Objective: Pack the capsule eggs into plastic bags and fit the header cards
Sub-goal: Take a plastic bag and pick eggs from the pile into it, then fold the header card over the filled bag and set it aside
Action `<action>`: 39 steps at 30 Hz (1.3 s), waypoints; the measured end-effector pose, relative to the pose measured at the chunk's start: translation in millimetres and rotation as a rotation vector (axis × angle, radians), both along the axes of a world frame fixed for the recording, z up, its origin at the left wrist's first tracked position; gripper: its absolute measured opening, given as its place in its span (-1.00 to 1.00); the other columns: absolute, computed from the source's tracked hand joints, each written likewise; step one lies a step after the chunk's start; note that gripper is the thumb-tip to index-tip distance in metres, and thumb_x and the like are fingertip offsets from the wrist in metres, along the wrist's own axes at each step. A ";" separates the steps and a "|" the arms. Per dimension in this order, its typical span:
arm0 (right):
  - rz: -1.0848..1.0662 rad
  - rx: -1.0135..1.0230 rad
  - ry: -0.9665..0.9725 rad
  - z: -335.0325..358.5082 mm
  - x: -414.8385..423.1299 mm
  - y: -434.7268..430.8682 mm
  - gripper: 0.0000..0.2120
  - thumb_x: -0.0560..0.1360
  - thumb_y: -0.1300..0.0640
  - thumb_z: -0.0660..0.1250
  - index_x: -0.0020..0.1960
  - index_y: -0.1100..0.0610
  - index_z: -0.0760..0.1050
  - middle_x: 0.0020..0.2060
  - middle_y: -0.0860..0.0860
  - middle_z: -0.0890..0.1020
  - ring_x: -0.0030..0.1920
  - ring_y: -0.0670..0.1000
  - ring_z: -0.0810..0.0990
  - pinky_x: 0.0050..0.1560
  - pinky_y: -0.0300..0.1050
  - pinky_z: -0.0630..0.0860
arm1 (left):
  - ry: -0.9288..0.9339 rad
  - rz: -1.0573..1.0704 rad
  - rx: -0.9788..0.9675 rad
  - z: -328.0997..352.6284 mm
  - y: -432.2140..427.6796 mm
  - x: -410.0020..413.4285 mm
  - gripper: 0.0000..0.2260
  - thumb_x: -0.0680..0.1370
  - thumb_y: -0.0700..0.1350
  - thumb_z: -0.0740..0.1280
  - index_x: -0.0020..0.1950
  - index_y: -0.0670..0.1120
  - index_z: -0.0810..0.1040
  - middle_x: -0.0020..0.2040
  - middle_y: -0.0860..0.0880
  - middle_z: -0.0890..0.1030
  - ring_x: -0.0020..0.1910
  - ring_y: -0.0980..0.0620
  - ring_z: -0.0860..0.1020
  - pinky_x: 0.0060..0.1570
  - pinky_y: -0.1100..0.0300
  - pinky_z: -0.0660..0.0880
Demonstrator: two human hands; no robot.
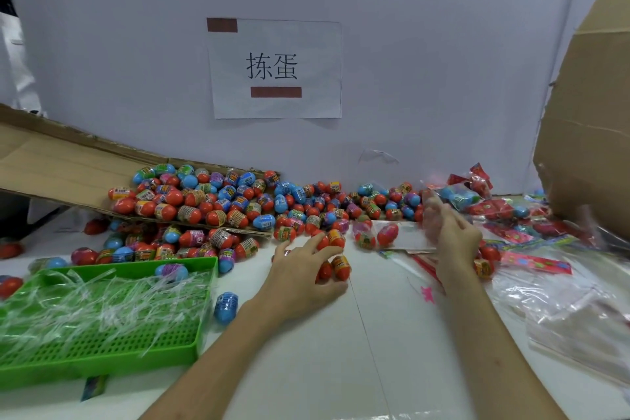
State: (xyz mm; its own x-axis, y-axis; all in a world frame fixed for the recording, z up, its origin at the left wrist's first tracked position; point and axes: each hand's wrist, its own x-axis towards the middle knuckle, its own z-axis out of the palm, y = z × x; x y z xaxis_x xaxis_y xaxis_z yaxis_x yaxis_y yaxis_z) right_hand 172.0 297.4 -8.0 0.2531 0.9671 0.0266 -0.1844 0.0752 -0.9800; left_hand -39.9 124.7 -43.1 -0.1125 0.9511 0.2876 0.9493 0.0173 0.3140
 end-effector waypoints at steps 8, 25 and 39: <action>0.661 0.212 0.596 24.3 4.5 -18.4 -0.73 0.67 -0.06 0.23 0.30 -0.04 0.58 0.32 -0.05 0.63 0.34 0.04 0.59 0.29 0.00 0.48 | -0.011 0.027 0.075 4.2 1.1 0.8 -0.50 0.61 0.36 0.19 0.53 0.24 0.35 0.66 0.08 0.20 0.63 0.10 0.17 0.61 -0.24 -0.17; 1.367 0.336 -0.460 16.2 -38.8 -65.9 -0.69 0.58 0.26 0.33 0.26 0.05 0.67 0.44 -0.19 0.49 0.46 -0.14 0.42 0.42 -0.04 0.40 | -1.789 -0.114 0.018 46.7 -10.4 -13.4 -0.06 0.38 0.55 0.17 0.58 -0.03 0.34 0.51 -0.14 0.48 0.37 -0.24 0.54 0.29 -0.37 0.48; 0.898 0.379 -0.480 11.3 -51.8 -61.3 -0.64 0.61 0.17 0.37 0.31 -0.18 0.50 0.22 -0.09 0.62 0.09 -0.19 0.64 -0.02 -0.31 0.57 | -1.740 0.305 0.441 40.7 -3.9 -22.7 -0.76 0.75 -0.24 0.14 0.29 -0.25 0.56 0.01 -0.18 0.75 -0.06 -0.08 0.75 0.00 0.03 0.66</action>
State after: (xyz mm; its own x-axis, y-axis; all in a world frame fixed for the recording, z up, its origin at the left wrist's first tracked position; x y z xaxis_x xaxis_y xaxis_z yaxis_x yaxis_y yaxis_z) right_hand 120.2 236.1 3.3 -0.6591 0.7021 0.2697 0.0729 0.4166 -0.9062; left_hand -62.6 120.8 -2.4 -0.6613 0.7374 -0.1375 -0.4479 -0.2410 0.8610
